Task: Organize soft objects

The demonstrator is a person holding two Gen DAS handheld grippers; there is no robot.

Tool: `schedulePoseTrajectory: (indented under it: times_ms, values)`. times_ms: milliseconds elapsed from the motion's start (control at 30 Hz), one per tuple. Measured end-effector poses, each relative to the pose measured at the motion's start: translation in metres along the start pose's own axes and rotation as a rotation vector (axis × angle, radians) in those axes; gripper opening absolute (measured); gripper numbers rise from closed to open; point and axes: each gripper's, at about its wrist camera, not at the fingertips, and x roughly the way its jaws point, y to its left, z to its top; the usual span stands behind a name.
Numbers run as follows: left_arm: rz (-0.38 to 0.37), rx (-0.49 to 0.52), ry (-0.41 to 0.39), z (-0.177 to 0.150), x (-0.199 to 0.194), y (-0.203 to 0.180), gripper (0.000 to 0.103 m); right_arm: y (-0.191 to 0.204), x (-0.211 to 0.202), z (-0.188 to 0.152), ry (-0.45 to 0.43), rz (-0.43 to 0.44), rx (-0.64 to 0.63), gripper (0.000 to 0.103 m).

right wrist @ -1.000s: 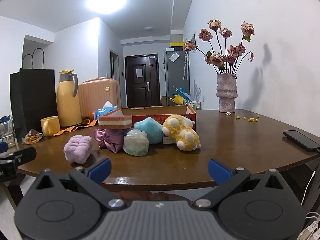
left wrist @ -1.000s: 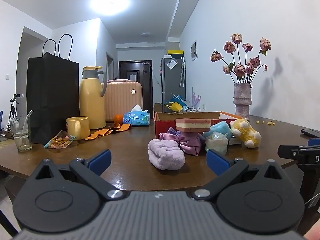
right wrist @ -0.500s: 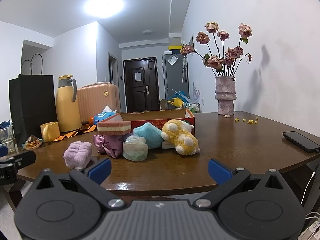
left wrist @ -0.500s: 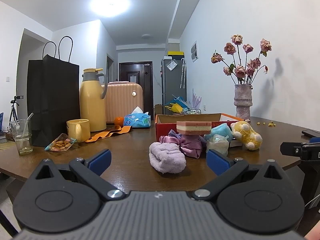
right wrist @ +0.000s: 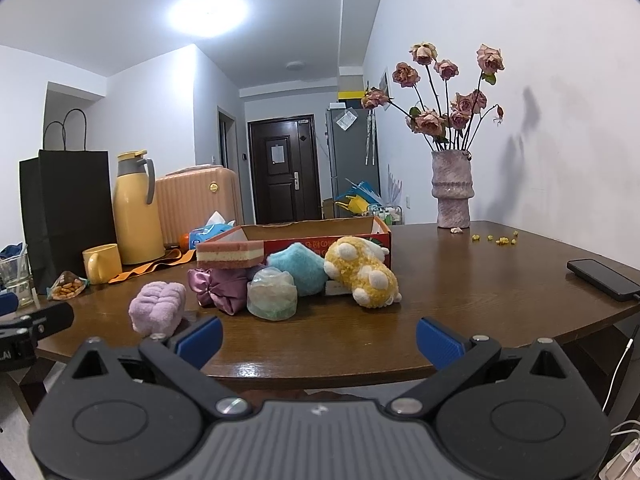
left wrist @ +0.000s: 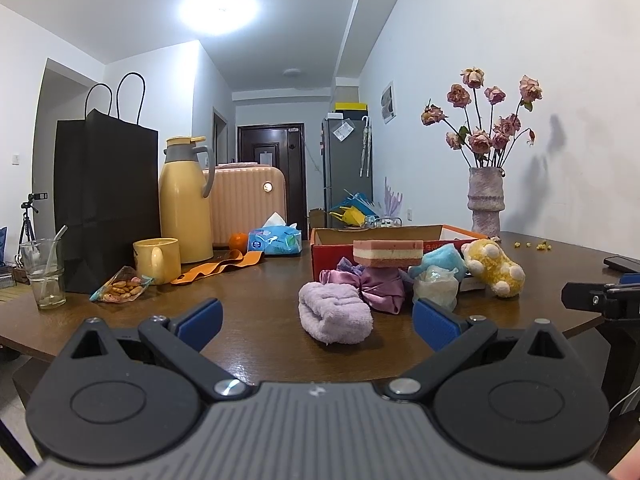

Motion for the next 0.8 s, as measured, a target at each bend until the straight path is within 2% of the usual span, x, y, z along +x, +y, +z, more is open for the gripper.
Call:
schedulePoseTrajectory:
  times_ms: [800]
  values:
    - [-0.009, 0.016, -0.004, -0.0055, -0.0007, -0.0046, 0.103, 0.0009, 0.0016, -0.0035, -0.014, 0.003, 0.005, 0.103]
